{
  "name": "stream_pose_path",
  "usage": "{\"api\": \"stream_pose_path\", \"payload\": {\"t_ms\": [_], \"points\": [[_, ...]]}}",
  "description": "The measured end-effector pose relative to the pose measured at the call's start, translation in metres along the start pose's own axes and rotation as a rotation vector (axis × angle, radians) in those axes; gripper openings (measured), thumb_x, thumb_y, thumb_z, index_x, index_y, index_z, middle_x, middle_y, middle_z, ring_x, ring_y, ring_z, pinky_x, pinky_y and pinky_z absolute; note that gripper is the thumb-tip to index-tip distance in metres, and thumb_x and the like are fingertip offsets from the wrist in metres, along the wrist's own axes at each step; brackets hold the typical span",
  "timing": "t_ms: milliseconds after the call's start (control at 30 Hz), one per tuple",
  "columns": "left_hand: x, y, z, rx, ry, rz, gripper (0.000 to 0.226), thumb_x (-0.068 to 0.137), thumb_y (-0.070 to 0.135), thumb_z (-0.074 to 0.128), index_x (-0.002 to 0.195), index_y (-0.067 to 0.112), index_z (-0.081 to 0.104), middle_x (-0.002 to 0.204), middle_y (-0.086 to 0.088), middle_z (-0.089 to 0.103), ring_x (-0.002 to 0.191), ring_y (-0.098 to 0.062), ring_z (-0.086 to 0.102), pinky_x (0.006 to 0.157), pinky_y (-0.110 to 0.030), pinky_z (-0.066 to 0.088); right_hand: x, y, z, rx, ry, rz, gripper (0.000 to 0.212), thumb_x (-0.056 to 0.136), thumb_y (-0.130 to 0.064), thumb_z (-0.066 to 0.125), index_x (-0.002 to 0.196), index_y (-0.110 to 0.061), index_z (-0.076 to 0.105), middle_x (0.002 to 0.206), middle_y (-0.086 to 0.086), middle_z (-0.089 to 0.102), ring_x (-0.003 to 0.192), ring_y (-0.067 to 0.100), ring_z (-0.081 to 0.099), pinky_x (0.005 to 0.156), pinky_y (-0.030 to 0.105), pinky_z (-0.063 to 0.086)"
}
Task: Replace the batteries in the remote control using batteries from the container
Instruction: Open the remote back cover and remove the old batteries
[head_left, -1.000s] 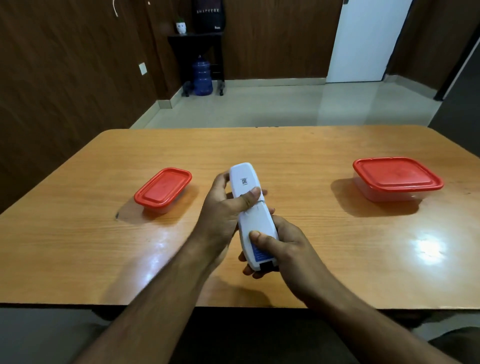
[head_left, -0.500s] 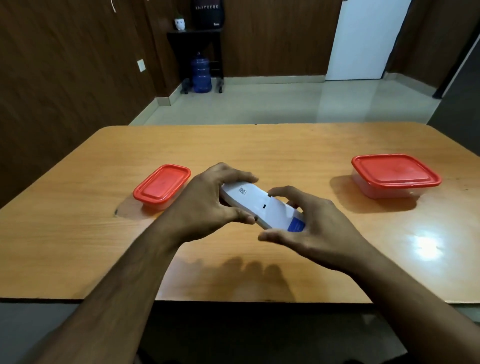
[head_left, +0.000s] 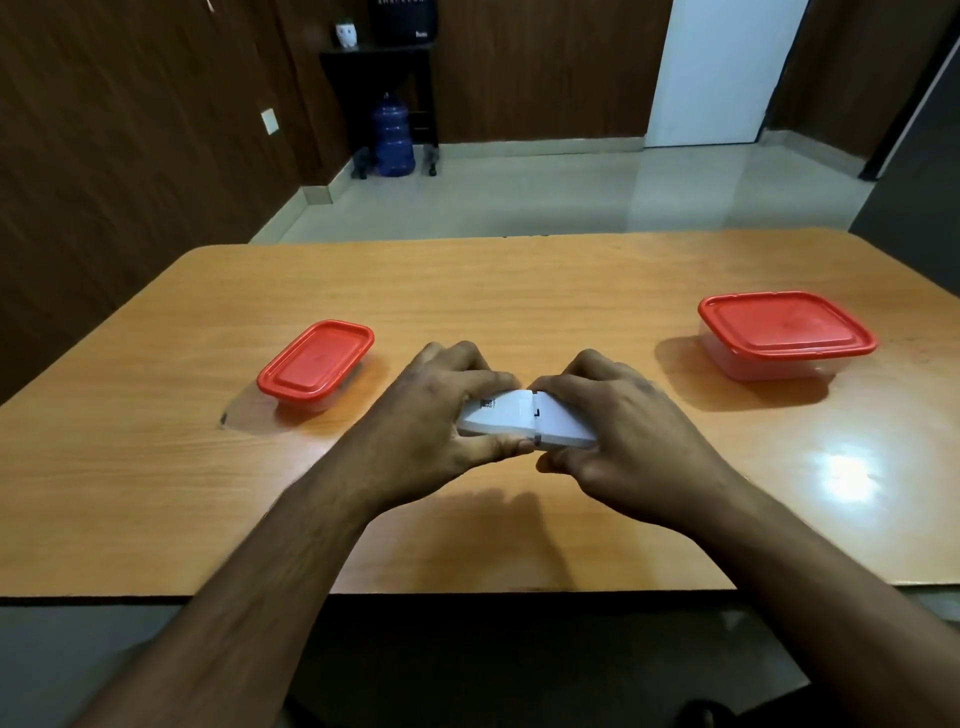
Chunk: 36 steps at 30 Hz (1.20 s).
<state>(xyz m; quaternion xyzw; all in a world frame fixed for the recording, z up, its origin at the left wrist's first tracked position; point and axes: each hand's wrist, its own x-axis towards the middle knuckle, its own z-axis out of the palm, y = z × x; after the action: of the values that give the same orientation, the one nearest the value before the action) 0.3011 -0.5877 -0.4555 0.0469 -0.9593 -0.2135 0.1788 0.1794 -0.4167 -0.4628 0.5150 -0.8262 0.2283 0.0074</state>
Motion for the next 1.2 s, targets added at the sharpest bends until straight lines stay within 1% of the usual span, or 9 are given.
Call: {"api": "stream_pose_path", "payload": {"t_ms": [167, 300, 400, 467, 633, 767, 1033, 1100, 1200], "points": [[0.000, -0.005, -0.011, -0.207, 0.128, -0.078, 0.048, 0.073, 0.053, 0.075, 0.114, 0.030, 0.065, 0.099, 0.017, 0.058, 0.095, -0.005, 0.054, 0.078, -0.024, 0.045, 0.001, 0.007, 0.004, -0.022, -0.026, -0.001, 0.057, 0.072, -0.033, 0.077, 0.125, -0.041, 0.058, 0.110, -0.014, 0.053, 0.100, 0.016, 0.049, 0.088, 0.041, 0.039], [-0.011, -0.027, -0.022, -0.206, 0.102, -0.336, 0.035, 0.070, 0.049, 0.079, 0.097, 0.031, 0.067, 0.090, 0.016, 0.066, 0.081, 0.000, 0.061, 0.068, -0.022, 0.049, 0.011, 0.017, -0.001, -0.030, -0.100, -0.036, 0.060, 0.073, -0.017, 0.075, 0.123, -0.044, 0.058, 0.120, -0.019, 0.055, 0.120, 0.014, 0.041, 0.100, 0.042, 0.035], [-0.024, -0.043, -0.025, -0.049, -0.017, -0.496, 0.034, 0.070, 0.052, 0.078, 0.091, 0.028, 0.068, 0.084, 0.011, 0.067, 0.077, -0.009, 0.063, 0.069, -0.031, 0.052, 0.028, 0.024, -0.010, -0.070, -0.243, -0.086, 0.063, 0.073, -0.005, 0.071, 0.122, -0.042, 0.059, 0.128, -0.017, 0.055, 0.130, 0.015, 0.037, 0.106, 0.042, 0.035], [-0.029, -0.049, -0.025, 0.074, -0.082, -0.549, 0.041, 0.069, 0.058, 0.076, 0.094, 0.027, 0.069, 0.087, 0.011, 0.067, 0.080, -0.008, 0.062, 0.071, -0.030, 0.051, 0.041, 0.023, -0.009, -0.133, -0.354, -0.168, 0.062, 0.076, 0.000, 0.067, 0.124, -0.039, 0.060, 0.133, -0.014, 0.055, 0.134, 0.015, 0.035, 0.110, 0.038, 0.034], [-0.032, -0.053, -0.017, 0.205, -0.196, -0.621, 0.059, 0.062, 0.065, 0.076, 0.102, 0.022, 0.069, 0.092, 0.008, 0.064, 0.087, -0.012, 0.060, 0.072, -0.031, 0.050, 0.067, 0.013, 0.005, -0.239, -0.512, -0.320, 0.062, 0.079, 0.004, 0.067, 0.129, -0.032, 0.061, 0.147, -0.005, 0.050, 0.146, 0.018, 0.028, 0.115, 0.032, 0.026], [-0.028, -0.055, -0.010, 0.272, -0.208, -0.608, 0.063, 0.058, 0.070, 0.074, 0.092, 0.017, 0.071, 0.085, 0.003, 0.068, 0.082, -0.014, 0.062, 0.075, -0.039, 0.055, 0.074, 0.012, 0.015, -0.273, -0.558, -0.361, 0.061, 0.078, 0.006, 0.066, 0.127, -0.032, 0.062, 0.152, -0.003, 0.046, 0.149, 0.017, 0.023, 0.118, 0.036, 0.027], [-0.026, -0.060, -0.009, 0.319, -0.222, -0.642, 0.069, 0.056, 0.075, 0.071, 0.094, 0.016, 0.070, 0.089, 0.002, 0.069, 0.085, -0.016, 0.063, 0.075, -0.040, 0.055, 0.065, 0.016, 0.020, -0.186, -0.505, -0.330, 0.081, 0.073, 0.017, 0.055, 0.138, -0.032, 0.054, 0.158, -0.008, 0.037, 0.149, 0.009, 0.020, 0.115, 0.028, 0.024], [-0.028, -0.058, -0.011, 0.306, -0.193, -0.618, 0.071, 0.060, 0.075, 0.069, 0.105, 0.020, 0.066, 0.099, 0.004, 0.068, 0.092, -0.016, 0.061, 0.077, -0.034, 0.052, 0.056, 0.018, 0.014, -0.128, -0.348, -0.270, 0.083, 0.072, 0.019, 0.053, 0.137, -0.033, 0.055, 0.153, -0.011, 0.044, 0.145, 0.008, 0.031, 0.111, 0.020, 0.028], [-0.028, -0.050, -0.012, 0.153, -0.086, -0.459, 0.060, 0.068, 0.066, 0.071, 0.114, 0.028, 0.063, 0.100, 0.010, 0.064, 0.093, -0.008, 0.060, 0.077, -0.030, 0.049, 0.034, 0.025, 0.000, 0.121, -0.016, -0.083, 0.064, 0.080, 0.013, 0.061, 0.121, -0.036, 0.065, 0.123, -0.020, 0.064, 0.110, -0.005, 0.055, 0.090, 0.003, 0.036]]}}
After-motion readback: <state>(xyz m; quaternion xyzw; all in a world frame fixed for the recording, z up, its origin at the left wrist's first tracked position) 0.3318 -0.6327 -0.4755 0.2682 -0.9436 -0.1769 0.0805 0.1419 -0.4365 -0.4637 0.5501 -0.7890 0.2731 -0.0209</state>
